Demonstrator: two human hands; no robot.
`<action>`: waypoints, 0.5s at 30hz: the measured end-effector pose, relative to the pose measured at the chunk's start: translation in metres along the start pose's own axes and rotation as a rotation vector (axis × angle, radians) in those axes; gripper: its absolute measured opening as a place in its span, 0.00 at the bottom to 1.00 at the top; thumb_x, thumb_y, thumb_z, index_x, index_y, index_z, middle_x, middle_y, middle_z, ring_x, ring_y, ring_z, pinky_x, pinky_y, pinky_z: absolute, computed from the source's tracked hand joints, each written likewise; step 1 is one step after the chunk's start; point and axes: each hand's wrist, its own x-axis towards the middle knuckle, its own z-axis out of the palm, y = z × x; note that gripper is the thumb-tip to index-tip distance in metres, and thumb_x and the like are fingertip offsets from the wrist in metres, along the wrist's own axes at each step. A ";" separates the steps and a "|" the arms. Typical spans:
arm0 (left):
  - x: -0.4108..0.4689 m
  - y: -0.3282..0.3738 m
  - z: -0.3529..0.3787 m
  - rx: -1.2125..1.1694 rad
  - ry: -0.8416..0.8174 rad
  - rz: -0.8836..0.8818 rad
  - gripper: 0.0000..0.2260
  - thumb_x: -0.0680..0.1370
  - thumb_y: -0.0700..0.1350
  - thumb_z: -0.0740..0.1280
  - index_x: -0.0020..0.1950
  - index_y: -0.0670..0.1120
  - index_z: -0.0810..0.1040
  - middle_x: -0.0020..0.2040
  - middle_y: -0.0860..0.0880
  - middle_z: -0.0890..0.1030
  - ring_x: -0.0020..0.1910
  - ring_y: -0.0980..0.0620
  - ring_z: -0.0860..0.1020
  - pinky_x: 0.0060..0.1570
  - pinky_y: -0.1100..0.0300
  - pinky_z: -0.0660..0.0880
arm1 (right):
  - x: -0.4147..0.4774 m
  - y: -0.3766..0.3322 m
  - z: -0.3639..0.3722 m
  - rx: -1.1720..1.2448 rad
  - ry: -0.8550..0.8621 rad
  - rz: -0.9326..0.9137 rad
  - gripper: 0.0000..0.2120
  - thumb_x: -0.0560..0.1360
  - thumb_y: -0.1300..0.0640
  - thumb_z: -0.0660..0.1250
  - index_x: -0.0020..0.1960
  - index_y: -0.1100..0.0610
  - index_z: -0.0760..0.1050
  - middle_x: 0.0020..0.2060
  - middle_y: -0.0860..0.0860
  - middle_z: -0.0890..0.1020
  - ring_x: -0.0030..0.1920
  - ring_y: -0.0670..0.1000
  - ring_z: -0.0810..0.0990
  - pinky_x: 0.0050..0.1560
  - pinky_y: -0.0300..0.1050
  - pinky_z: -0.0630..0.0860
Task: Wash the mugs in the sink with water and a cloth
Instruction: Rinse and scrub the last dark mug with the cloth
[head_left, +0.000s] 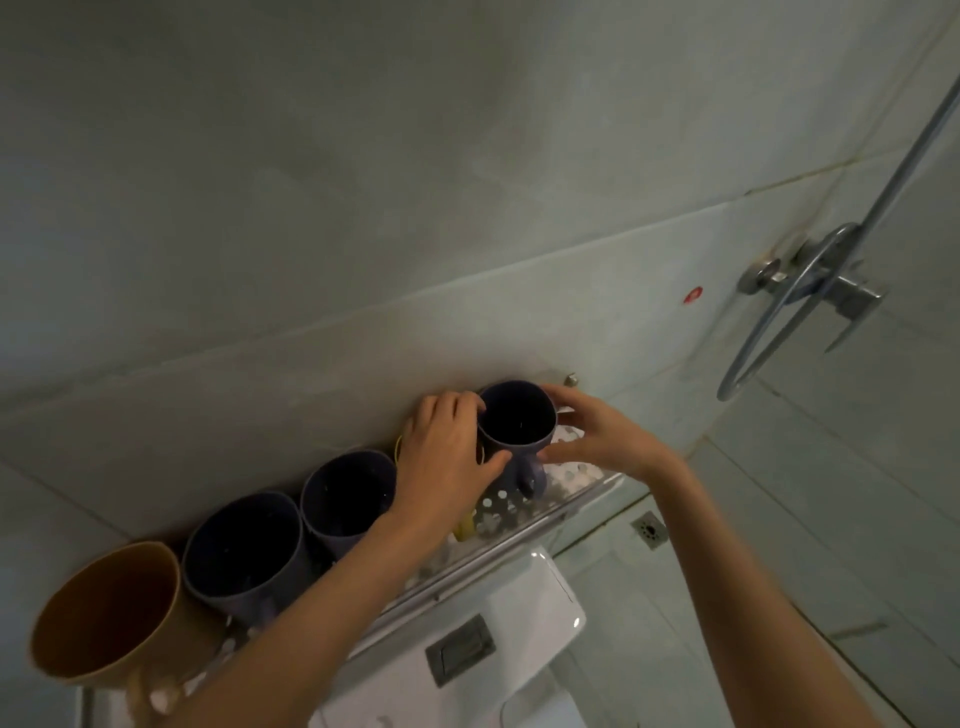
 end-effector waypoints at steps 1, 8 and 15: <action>0.000 0.000 0.001 0.035 0.002 0.011 0.18 0.74 0.55 0.68 0.60 0.49 0.70 0.60 0.52 0.72 0.62 0.51 0.66 0.59 0.58 0.66 | 0.002 0.002 0.001 -0.007 0.002 0.009 0.33 0.68 0.64 0.75 0.70 0.55 0.66 0.62 0.47 0.74 0.59 0.43 0.74 0.55 0.27 0.71; -0.003 0.001 0.002 0.151 0.059 0.050 0.17 0.75 0.58 0.65 0.58 0.50 0.72 0.59 0.51 0.72 0.60 0.51 0.68 0.56 0.59 0.65 | 0.001 0.004 0.007 -0.018 0.025 0.055 0.38 0.68 0.63 0.75 0.73 0.56 0.60 0.67 0.51 0.70 0.62 0.46 0.71 0.56 0.28 0.72; -0.006 0.005 -0.002 0.171 0.046 0.022 0.17 0.76 0.57 0.63 0.59 0.50 0.70 0.60 0.50 0.71 0.60 0.50 0.68 0.55 0.59 0.66 | -0.013 -0.003 0.020 -0.066 0.096 0.117 0.44 0.70 0.63 0.73 0.77 0.55 0.49 0.72 0.53 0.64 0.70 0.53 0.66 0.58 0.34 0.68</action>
